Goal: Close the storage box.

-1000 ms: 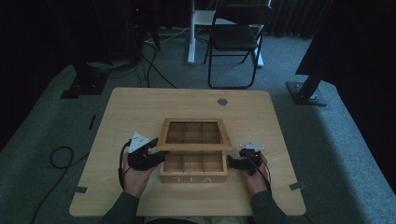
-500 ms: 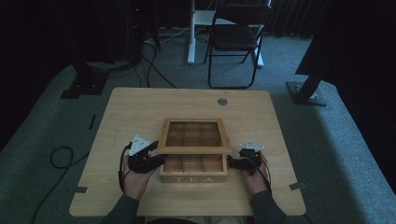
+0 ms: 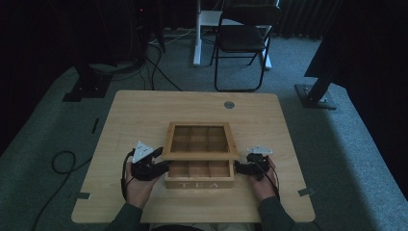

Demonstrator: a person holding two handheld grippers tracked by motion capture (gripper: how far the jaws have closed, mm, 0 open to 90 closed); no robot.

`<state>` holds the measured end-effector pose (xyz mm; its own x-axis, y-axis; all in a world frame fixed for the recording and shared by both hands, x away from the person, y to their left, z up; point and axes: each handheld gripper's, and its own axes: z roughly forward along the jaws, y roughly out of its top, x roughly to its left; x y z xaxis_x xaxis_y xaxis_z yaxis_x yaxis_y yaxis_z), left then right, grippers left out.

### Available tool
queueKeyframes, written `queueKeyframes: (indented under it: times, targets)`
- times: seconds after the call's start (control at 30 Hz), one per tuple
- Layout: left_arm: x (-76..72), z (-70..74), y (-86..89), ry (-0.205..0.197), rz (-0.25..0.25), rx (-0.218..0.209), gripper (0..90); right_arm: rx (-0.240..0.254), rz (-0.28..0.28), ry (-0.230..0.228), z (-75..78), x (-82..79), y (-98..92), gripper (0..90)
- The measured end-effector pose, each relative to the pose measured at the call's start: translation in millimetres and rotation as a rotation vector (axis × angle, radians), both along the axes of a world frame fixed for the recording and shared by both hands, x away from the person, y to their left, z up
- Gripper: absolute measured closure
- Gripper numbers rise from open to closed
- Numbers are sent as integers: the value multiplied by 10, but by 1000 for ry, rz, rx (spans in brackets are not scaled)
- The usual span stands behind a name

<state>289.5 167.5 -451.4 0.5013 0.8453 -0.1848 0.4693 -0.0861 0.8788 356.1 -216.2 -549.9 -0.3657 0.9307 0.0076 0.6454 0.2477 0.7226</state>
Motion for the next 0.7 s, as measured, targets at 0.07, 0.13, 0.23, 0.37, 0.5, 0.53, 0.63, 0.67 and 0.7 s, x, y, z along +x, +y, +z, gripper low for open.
queueKeyframes:
  times: [0.07,0.13,0.23,0.37,0.5,0.53,0.63,0.67,0.7]
  targets:
    - [-3,-1,1,1,1,-1,449,0,0,0,0,0,0,127]
    - [-8,-5,2,0,2,-1,449,0,0,0,0,0,0,127]
    - [-17,-9,7,0,0,4,450,0,0,0,0,0,0,127]
    - [-32,-19,4,2,2,6,455,-1,1,0,0,1,-1,126]
    - [-49,-44,-1,7,2,13,455,-1,10,0,0,11,9,126]
    - [-54,-50,-1,9,1,16,456,-1,12,-1,-1,14,11,126]
    - [-66,-69,-6,9,2,26,455,-2,16,-2,-1,21,15,126]
    - [-71,-74,-6,11,1,25,455,-1,16,-1,0,23,18,126]
    - [-75,-78,-8,12,1,25,455,0,16,-1,0,23,19,126]
